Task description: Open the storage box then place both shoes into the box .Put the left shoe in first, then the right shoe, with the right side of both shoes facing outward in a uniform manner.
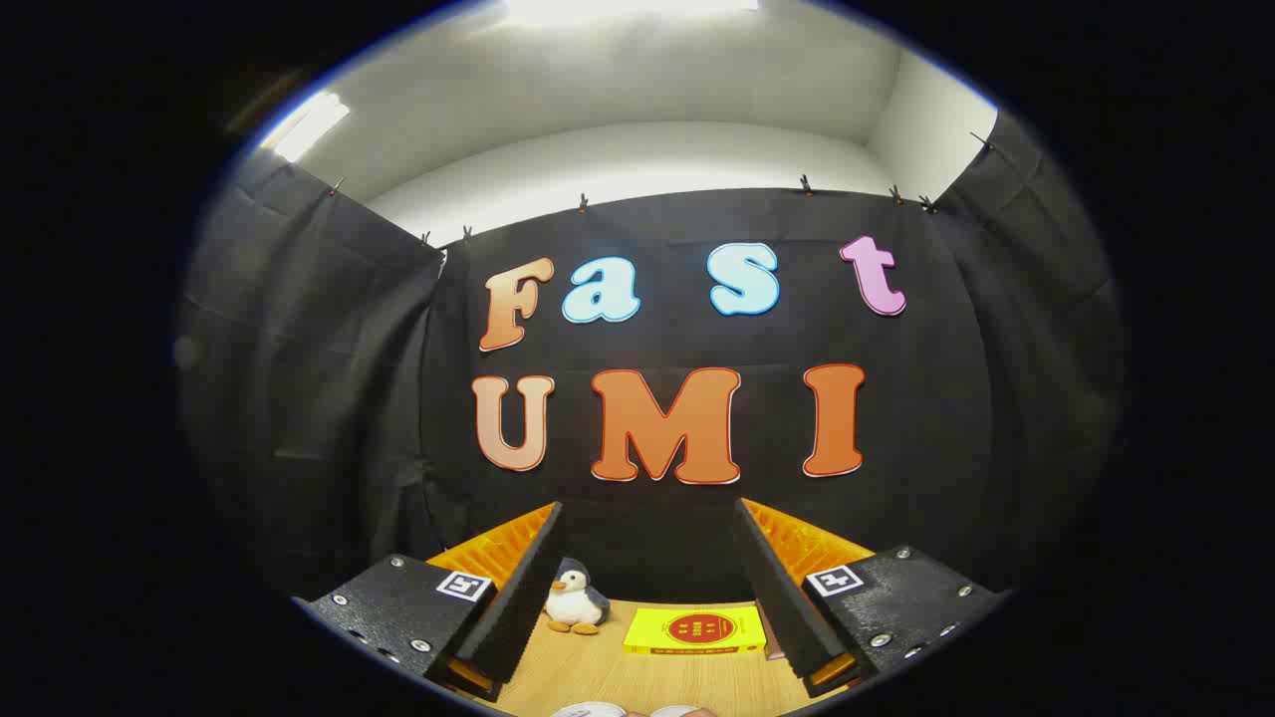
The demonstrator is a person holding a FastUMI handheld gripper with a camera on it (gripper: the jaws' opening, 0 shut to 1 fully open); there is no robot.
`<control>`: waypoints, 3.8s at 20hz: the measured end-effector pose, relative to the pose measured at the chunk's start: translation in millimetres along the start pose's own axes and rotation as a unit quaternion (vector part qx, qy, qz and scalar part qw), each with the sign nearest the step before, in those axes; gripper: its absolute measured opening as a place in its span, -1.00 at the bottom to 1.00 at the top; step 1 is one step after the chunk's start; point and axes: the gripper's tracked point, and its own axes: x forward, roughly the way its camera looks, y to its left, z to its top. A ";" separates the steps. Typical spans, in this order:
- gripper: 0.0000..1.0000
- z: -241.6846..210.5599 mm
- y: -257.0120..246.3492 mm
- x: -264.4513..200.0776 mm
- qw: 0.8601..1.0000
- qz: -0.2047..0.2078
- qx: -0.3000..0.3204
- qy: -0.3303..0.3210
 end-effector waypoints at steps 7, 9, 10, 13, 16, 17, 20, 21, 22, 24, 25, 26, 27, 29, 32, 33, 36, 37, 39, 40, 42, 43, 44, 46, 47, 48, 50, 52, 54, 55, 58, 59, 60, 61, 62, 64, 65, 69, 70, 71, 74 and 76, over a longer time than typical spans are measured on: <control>0.98 -5.0 14.7 1.2 1.000 0.015 0.008 0.007; 0.98 -6.6 15.4 2.1 1.000 0.016 0.008 0.009; 0.98 -6.8 16.1 2.6 1.000 0.016 0.009 0.010; 0.98 -9.9 20.7 4.4 1.000 0.021 0.013 0.014; 0.98 -19.8 25.1 4.6 0.999 0.027 0.012 0.027; 0.98 -25.0 27.6 4.0 0.999 0.031 0.016 0.035; 0.98 -43.4 34.0 2.2 0.996 0.042 0.041 0.064; 0.98 -49.5 37.4 2.8 0.995 0.048 0.049 0.076; 0.98 -58.1 42.5 2.1 0.993 0.058 0.056 0.091; 0.97 -80.9 53.3 -0.7 0.986 0.075 0.071 0.132; 0.97 -91.5 59.0 -1.7 0.982 0.081 0.081 0.150; 0.97 -100.9 65.1 -1.8 0.978 0.089 0.092 0.167; 0.97 -109.8 71.2 -3.3 0.973 0.095 0.103 0.183; 0.96 -129.6 85.8 -6.2 0.962 0.112 0.121 0.216; 0.96 -157.4 106.1 -11.8 0.943 0.135 0.144 0.268; 0.96 -166.7 113.8 -14.9 0.935 0.143 0.154 0.285; 0.96 -191.4 135.6 -25.5 0.911 0.170 0.182 0.330; 0.95 -198.8 142.7 -29.6 0.901 0.180 0.194 0.345; 0.95 -214.1 155.5 -37.2 0.881 0.195 0.216 0.374; 0.95 -221.6 161.0 -39.9 0.870 0.201 0.226 0.389; 0.95 -240.0 173.6 -55.5 0.846 0.210 0.247 0.424; 0.94 -247.3 180.3 -60.5 0.834 0.214 0.256 0.439; 0.94 -251.7 185.4 -63.9 0.825 0.216 0.265 0.451; 0.94 -266.3 197.0 -70.4 0.804 0.224 0.281 0.473; 0.94 -271.7 202.4 -73.5 0.796 0.227 0.286 0.483; 0.94 -277.9 206.8 -77.1 0.789 0.228 0.286 0.494; 0.94 -292.3 213.9 -84.0 0.779 0.230 0.282 0.511; 0.95 -310.2 221.4 -89.2 0.770 0.238 0.276 0.524; 0.95 -326.9 231.8 -94.6 0.757 0.243 0.278 0.540; 0.94 -334.8 236.5 -98.3 0.749 0.243 0.281 0.548; 0.95 -339.4 250.5 -102.1 0.733 0.252 0.306 0.552; 0.94 -340.3 254.2 -101.6 0.728 0.256 0.313 0.553; 0.94 -341.0 256.4 -100.6 0.723 0.259 0.322 0.553; 0.94 -342.9 260.3 -98.3 0.719 0.261 0.332 0.553; 0.94 -343.8 263.0 -98.1 0.711 0.262 0.344 0.554; 0.94 -346.5 269.1 -98.2 0.693 0.262 0.372 0.559; 0.94 -347.9 272.4 -97.4 0.684 0.261 0.386 0.562; 0.91 -335.9 274.6 -94.4 0.656 0.265 0.435 0.557; 0.91 -329.8 270.7 -93.0 0.655 0.260 0.446 0.552; 0.85 -328.4 263.8 -91.2 0.659 0.256 0.447 0.547; 0.76 -308.8 249.5 -89.1 0.657 0.255 0.469 0.533; 0.59 -290.3 243.7 -82.4 0.654 0.260 0.492 0.513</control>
